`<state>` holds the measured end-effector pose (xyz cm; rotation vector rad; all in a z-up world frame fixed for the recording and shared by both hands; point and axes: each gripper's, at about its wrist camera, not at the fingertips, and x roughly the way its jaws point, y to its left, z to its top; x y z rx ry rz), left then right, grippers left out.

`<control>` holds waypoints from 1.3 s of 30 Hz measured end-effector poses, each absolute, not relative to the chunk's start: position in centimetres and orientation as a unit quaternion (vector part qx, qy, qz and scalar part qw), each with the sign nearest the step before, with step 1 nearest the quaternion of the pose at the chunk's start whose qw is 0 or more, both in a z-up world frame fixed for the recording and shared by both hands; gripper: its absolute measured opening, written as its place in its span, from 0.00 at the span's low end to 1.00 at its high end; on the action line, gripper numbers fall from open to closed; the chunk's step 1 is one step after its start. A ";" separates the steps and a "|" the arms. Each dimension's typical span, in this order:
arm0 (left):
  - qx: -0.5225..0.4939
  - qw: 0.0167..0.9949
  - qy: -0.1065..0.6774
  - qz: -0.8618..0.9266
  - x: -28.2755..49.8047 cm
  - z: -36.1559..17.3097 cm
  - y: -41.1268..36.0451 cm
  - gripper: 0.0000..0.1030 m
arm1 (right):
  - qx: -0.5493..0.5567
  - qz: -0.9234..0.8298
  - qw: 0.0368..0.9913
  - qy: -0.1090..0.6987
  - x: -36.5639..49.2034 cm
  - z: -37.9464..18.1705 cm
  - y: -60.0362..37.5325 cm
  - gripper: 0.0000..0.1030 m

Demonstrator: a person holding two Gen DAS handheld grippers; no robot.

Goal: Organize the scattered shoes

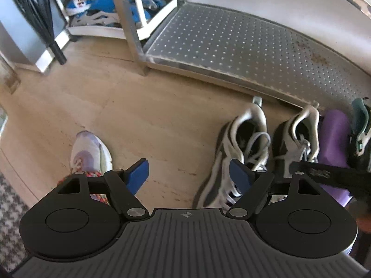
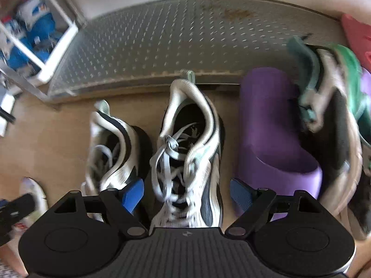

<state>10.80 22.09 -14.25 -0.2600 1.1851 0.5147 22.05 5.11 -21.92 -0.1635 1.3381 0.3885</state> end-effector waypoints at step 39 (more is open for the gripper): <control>-0.026 0.810 0.586 0.004 11.8 -14.2 7.1 0.82 | -0.056 0.112 0.786 0.606 20.9 -12.9 -24.0 0.80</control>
